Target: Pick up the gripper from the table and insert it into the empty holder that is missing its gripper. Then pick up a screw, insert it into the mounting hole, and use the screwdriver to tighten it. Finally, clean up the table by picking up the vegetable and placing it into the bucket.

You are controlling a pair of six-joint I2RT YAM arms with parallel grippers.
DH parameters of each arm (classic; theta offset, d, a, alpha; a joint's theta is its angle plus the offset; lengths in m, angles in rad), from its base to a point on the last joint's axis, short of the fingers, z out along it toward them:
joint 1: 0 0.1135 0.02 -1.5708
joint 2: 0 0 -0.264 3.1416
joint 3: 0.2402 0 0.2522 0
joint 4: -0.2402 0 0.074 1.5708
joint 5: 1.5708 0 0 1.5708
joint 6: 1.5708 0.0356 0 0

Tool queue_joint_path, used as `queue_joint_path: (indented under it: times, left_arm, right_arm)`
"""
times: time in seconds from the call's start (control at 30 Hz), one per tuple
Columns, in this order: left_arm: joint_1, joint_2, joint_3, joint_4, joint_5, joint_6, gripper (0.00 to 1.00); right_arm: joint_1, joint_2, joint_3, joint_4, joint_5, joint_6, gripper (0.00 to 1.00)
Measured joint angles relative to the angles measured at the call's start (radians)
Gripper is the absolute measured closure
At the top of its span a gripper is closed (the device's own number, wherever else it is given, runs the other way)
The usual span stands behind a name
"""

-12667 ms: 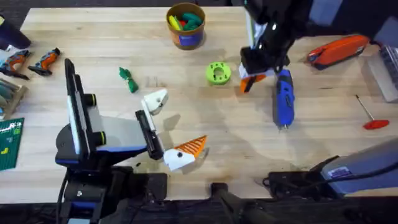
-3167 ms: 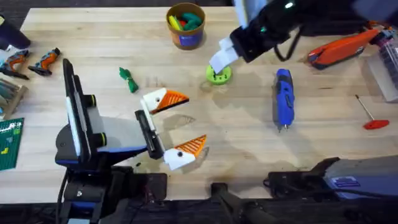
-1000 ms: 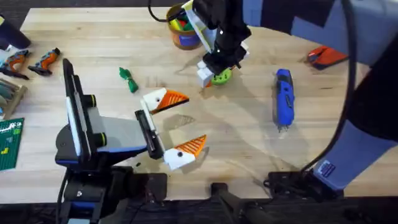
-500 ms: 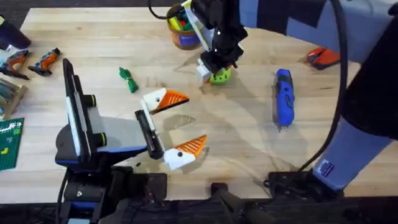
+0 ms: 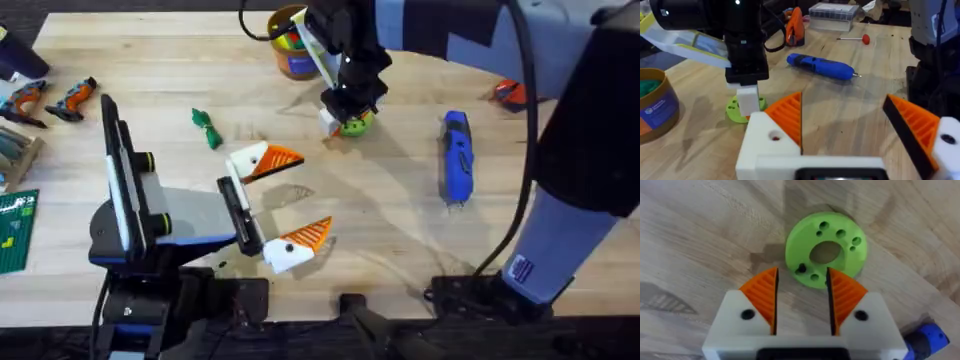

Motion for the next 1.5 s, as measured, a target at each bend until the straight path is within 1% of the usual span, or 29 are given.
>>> queue_joint_path:
  times: [0.1, 0.2, 0.37, 0.5, 1.27, 1.33, 1.43, 1.5]
  left_arm:
    - [0.000, 0.000, 0.000, 0.000, 0.000, 0.000, 0.015]
    - [0.000, 0.000, 0.000, 0.000, 0.000, 0.000, 0.015]
    - [0.000, 0.000, 0.000, 0.000, 0.000, 0.000, 0.015]
    - [0.000, 0.000, 0.000, 0.000, 0.000, 0.000, 0.015]
    - [0.000, 0.000, 0.000, 0.000, 0.000, 0.000, 0.015]
    - [0.000, 0.000, 0.000, 0.000, 0.000, 0.000, 0.015]
    - [0.000, 0.000, 0.000, 0.000, 0.000, 0.000, 0.015]
    - [0.000, 0.000, 0.000, 0.000, 0.000, 0.000, 0.015]
  right_arm:
    - [0.002, 0.000, 0.000, 0.002, 0.000, 0.000, 0.547]
    - [0.002, 0.000, 0.000, 0.007, 0.000, 0.000, 0.576]
    - [0.002, 0.000, 0.000, 0.018, 0.000, 0.000, 0.681]
    - [0.004, 0.000, 0.001, 0.020, 0.000, 0.000, 0.737]
    - [0.006, 0.000, 0.001, 0.027, 0.000, 0.000, 0.769]
    - [0.006, 0.000, 0.001, 0.028, 0.000, 0.000, 0.782]
    - [0.006, 0.000, 0.001, 0.028, 0.000, 0.000, 0.844]
    - [0.006, 0.000, 0.001, 0.033, 0.000, 0.000, 0.858]
